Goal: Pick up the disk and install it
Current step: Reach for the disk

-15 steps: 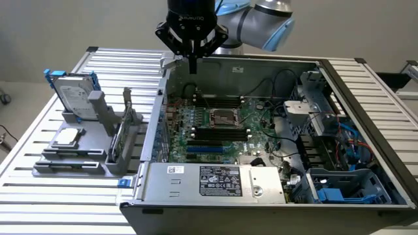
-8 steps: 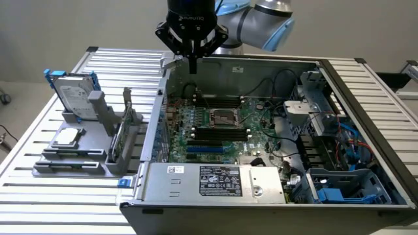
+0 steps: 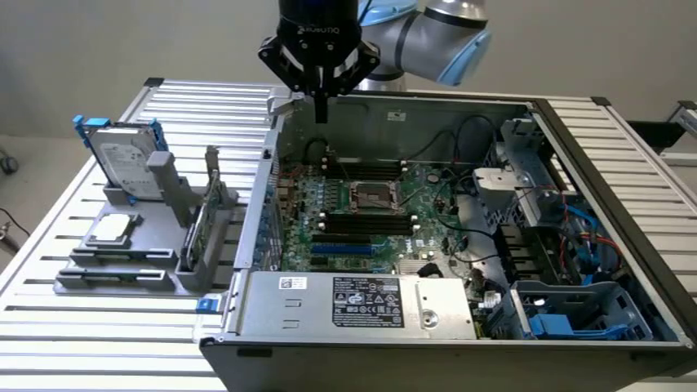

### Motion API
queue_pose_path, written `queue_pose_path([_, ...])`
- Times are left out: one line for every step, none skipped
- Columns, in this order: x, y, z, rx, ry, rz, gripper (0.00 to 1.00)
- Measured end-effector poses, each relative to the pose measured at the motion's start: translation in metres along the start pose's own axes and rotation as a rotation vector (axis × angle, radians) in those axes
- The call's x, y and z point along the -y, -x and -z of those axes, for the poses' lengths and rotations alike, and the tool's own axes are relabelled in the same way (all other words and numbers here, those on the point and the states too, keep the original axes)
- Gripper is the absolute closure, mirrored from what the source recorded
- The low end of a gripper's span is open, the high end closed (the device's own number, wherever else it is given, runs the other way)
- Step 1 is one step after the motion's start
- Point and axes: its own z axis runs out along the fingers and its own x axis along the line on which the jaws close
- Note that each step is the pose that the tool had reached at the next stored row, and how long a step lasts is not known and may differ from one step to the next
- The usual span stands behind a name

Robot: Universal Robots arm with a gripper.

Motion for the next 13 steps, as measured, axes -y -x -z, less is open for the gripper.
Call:
queue_pose_path([-0.0005,-0.001,0.0,0.0,0.0,0.0,0.89])
queue_pose_path([-0.0011,-0.002,0.0,0.0,0.0001,0.0,0.89])
queue_pose_path([-0.0017,-0.004,-0.0001,0.0001,0.0002,0.0,0.89])
queue_pose_path([-0.0024,-0.005,-0.0001,0.0001,0.0002,0.0,0.89])
queue_pose_path([-0.0032,-0.007,-0.0001,0.0001,0.0001,0.0,0.89])
queue_pose_path([-0.0042,-0.009,-0.0001,0.0001,0.0002,0.0,0.89])
queue_pose_path([-0.0056,-0.011,-0.0001,0.0001,0.0002,0.0,0.89])
queue_pose_path([-0.0072,-0.013,-0.0002,0.0001,0.0001,0.0,0.89])
queue_pose_path([-0.0093,-0.015,-0.0002,0.0001,0.0002,0.0,0.89])
queue_pose_path([-0.0116,-0.018,-0.0003,0.0001,0.0002,0.0,0.89])
queue_pose_path([-0.0142,-0.021,-0.0003,0.0001,0.0001,0.0,0.89])
queue_pose_path([-0.0169,-0.024,-0.0004,0.0001,0.0002,0.0,0.89])
queue_pose_path([-0.0196,-0.027,-0.0005,0.0001,0.0002,0.0,0.89])
